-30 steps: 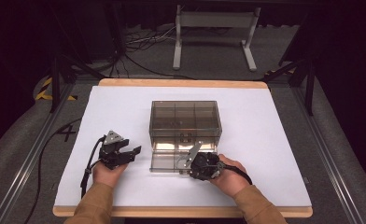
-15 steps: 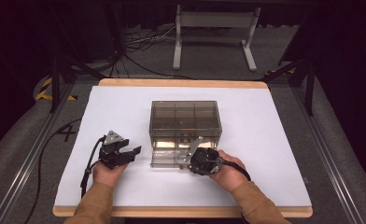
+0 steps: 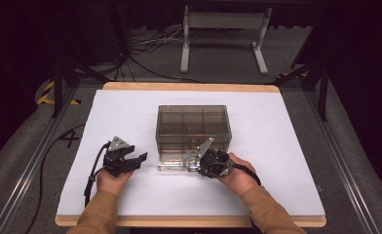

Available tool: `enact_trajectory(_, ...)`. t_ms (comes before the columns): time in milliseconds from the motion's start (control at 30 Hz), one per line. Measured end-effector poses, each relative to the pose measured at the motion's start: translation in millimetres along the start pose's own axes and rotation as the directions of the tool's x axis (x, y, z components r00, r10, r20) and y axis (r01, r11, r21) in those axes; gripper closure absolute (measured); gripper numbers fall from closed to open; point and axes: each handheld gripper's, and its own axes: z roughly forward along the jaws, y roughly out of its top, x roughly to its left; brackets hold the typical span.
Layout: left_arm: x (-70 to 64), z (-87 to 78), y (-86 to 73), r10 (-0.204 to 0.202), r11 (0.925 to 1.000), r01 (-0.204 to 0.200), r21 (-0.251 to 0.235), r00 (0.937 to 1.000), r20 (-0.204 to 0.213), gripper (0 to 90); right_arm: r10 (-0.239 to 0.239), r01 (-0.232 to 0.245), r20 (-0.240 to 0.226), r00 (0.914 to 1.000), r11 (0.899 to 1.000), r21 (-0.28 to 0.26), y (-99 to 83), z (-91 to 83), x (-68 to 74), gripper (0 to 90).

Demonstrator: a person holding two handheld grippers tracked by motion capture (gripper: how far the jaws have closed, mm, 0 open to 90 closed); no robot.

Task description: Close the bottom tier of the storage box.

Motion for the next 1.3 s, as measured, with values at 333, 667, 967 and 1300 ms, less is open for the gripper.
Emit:
enact_trajectory(333,0.0,0.0,0.0,0.000,1.0000,0.000,0.000,1.0000,0.000,38.1,0.009,-0.009,0.031,0.9995,1.000,-0.016,-1.2,0.5,-8.1,90.0)
enact_trajectory(667,-0.1,-0.1,-0.1,0.000,1.0000,0.000,0.001,1.0000,0.001,38.1,0.032,-0.030,0.055,0.9980,0.999,-0.034,0.5,2.9,-14.3,90.0)
enact_trajectory(967,-0.1,-0.1,-0.2,0.000,1.0000,0.000,0.001,1.0000,0.002,38.0,0.049,-0.045,0.066,0.9966,0.998,-0.051,-0.5,4.3,-21.3,90.0)
enact_trajectory(1300,-0.2,-0.2,-0.3,-0.001,1.0000,0.001,0.002,1.0000,0.000,38.0,0.066,-0.059,0.086,0.9941,0.996,-0.073,-1.7,5.4,-26.0,90.0)
